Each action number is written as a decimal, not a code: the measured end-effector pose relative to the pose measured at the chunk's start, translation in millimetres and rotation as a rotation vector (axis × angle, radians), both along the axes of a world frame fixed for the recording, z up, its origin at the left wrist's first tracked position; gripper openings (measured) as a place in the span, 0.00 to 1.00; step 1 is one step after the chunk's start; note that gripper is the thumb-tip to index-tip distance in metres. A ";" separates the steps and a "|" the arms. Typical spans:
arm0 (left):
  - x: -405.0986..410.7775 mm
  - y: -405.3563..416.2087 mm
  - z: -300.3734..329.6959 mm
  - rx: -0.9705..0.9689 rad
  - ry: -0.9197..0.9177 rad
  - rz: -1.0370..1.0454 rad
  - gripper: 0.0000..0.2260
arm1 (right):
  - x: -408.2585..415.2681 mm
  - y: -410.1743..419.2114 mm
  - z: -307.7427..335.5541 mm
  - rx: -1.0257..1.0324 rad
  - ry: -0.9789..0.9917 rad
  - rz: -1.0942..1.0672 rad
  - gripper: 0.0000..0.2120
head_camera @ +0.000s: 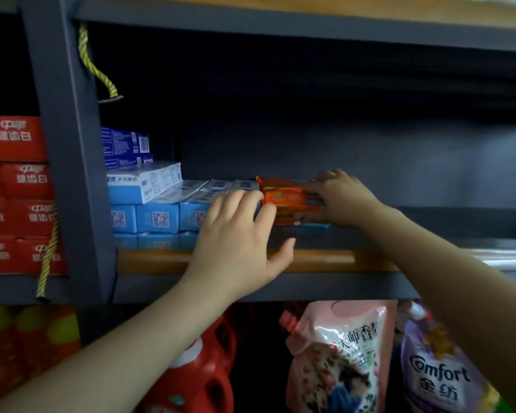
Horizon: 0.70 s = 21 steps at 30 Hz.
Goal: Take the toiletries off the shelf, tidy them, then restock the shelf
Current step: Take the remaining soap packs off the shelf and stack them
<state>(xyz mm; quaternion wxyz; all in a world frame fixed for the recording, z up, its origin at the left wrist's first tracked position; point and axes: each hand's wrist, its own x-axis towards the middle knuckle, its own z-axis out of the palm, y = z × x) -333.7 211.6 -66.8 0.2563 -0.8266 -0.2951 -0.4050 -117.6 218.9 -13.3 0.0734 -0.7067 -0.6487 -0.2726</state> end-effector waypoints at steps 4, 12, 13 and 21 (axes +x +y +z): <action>-1.2 -0.6 0.0 0.001 0.023 0.002 0.24 | -1.2 -9.8 -2.0 -0.084 0.055 -0.070 0.26; -7.8 -6.6 4.5 -0.089 -0.054 -0.153 0.31 | -17.1 -108.4 5.7 0.474 0.298 0.175 0.18; -9.6 -9.3 4.3 -0.093 -0.068 -0.203 0.31 | -24.3 -124.2 1.2 0.507 0.371 0.206 0.17; -20.2 -82.1 -7.8 -0.112 -0.175 -0.813 0.20 | -56.8 -201.5 -65.2 0.296 0.944 0.431 0.19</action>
